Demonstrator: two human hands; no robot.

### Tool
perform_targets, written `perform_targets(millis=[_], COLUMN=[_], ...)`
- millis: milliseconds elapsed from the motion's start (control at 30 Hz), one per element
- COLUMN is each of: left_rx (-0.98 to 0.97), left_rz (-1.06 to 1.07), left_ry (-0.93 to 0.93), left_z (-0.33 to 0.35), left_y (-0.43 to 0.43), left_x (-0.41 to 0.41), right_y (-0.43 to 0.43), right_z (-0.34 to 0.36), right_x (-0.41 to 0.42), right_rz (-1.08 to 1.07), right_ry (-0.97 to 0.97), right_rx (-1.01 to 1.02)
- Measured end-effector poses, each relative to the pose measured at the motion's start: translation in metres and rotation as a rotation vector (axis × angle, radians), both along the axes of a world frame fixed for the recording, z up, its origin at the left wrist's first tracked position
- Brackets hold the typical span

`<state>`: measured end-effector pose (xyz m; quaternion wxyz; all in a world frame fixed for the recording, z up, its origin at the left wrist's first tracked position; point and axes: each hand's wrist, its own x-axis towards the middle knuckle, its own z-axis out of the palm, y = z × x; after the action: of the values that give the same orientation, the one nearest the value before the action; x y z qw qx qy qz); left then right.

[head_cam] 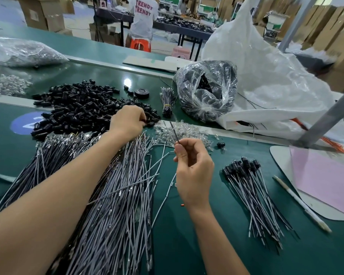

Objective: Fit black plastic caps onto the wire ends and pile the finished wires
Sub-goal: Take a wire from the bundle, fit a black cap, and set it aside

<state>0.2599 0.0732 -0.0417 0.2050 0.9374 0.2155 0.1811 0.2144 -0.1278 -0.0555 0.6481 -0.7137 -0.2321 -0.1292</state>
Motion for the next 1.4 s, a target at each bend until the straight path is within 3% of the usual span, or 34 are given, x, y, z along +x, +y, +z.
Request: perform_targets(millis=[133,233,333,433,567,1400], left_rx=[-0.458,-0.938,-1.181,-1.210,-1.187,-1.138], left_rz=[-0.043,-0.165,-0.189,-0.177,-0.191,-0.269], left_ry=[-0.327,-0.345,-0.368,-0.405,-0.453,-0.433], left_z=[0.013,0.018,0.014,0.007,0.003,0.000], left_y=[-0.014,-0.031,-0.047,-0.056,-0.060,-0.077], left_x=[-0.034,-0.074,-0.097,-0.103,-0.105,-0.106], right_y=[-0.005,-0.013,-0.022,-0.032,-0.038,-0.030], right_z=[0.002,0.011,0.026,0.032,0.028,0.021], right_x=[0.004,0.013,0.024,0.029,0.030,0.020], right_rz=[-0.023,-0.016,0.111,0.189,0.132,0.132], right_ry=[-0.004,-0.034,-0.047,-0.100,-0.135,-0.171], right_rx=[-0.051,-0.113,-0.211,-0.281,-0.252,-0.247])
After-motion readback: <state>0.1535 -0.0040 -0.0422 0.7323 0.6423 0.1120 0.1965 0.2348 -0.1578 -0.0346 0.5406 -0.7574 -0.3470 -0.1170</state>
